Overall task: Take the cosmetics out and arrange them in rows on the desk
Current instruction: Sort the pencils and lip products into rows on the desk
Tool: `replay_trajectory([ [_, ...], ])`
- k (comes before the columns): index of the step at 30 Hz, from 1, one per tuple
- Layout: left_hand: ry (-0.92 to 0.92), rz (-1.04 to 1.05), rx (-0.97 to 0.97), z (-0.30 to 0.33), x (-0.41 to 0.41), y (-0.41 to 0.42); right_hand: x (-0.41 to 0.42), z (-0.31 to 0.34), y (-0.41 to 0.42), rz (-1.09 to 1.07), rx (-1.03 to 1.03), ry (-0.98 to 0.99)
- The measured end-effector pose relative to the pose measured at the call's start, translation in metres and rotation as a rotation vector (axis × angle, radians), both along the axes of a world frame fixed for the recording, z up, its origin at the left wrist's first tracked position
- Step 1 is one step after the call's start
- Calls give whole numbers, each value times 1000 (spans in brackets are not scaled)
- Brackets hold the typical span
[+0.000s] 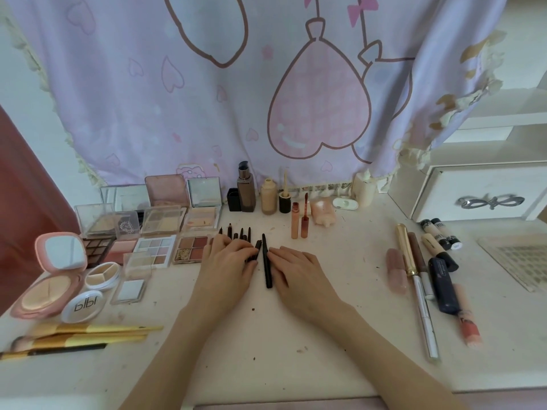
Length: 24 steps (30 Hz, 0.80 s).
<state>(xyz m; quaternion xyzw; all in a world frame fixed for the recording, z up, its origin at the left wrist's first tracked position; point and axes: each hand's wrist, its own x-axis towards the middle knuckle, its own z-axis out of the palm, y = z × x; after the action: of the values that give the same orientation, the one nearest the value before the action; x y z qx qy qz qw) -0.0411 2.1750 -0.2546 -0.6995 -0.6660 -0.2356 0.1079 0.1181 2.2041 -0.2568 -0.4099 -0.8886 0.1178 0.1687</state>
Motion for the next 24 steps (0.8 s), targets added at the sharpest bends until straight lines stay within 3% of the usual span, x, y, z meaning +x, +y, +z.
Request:
replay_trajectory([
  [6, 54, 7, -16, 0, -2, -1, -8, 1, 7, 18, 2, -91],
  [18, -24, 51, -62, 0, -2, -5, -10, 0, 8, 33, 27, -137],
  [24, -36, 0, -50, 6, 9, -10, 1, 13, 2, 27, -105, 51],
])
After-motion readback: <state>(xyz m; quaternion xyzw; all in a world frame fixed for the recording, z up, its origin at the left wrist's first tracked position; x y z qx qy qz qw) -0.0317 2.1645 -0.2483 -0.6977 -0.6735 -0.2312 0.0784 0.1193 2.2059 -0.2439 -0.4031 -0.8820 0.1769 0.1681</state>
